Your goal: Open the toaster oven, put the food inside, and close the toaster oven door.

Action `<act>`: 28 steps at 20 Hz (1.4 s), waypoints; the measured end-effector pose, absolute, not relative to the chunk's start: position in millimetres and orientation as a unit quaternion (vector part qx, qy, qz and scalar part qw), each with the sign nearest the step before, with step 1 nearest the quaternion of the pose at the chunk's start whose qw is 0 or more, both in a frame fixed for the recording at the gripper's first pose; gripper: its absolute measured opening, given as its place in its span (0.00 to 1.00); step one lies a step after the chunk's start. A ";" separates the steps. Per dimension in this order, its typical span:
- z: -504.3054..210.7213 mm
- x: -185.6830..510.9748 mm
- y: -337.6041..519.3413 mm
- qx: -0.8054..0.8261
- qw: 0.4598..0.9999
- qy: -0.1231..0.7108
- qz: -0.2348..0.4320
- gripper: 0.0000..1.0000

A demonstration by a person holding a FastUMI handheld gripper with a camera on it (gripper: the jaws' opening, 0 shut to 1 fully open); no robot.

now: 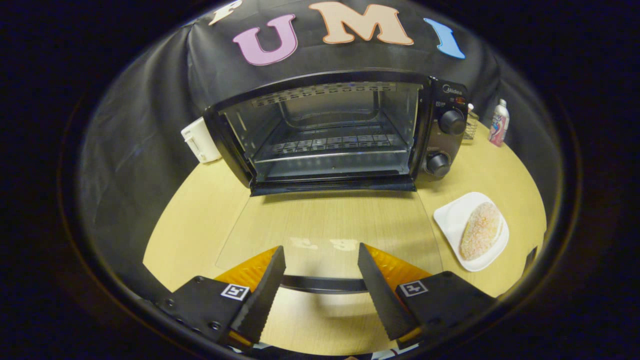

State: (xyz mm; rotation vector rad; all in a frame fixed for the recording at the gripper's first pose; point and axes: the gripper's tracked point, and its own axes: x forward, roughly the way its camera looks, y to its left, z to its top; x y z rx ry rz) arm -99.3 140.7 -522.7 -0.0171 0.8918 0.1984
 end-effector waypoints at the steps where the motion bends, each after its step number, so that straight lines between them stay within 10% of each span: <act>1: -516.1 -99.0 138.0 -0.005 0.896 0.431 0.102 0.93; 11: -435.8 -68.8 23.6 0.018 0.915 0.400 0.054 0.94; 28: -530.0 -55.4 -88.0 0.101 0.870 0.475 -0.088 0.97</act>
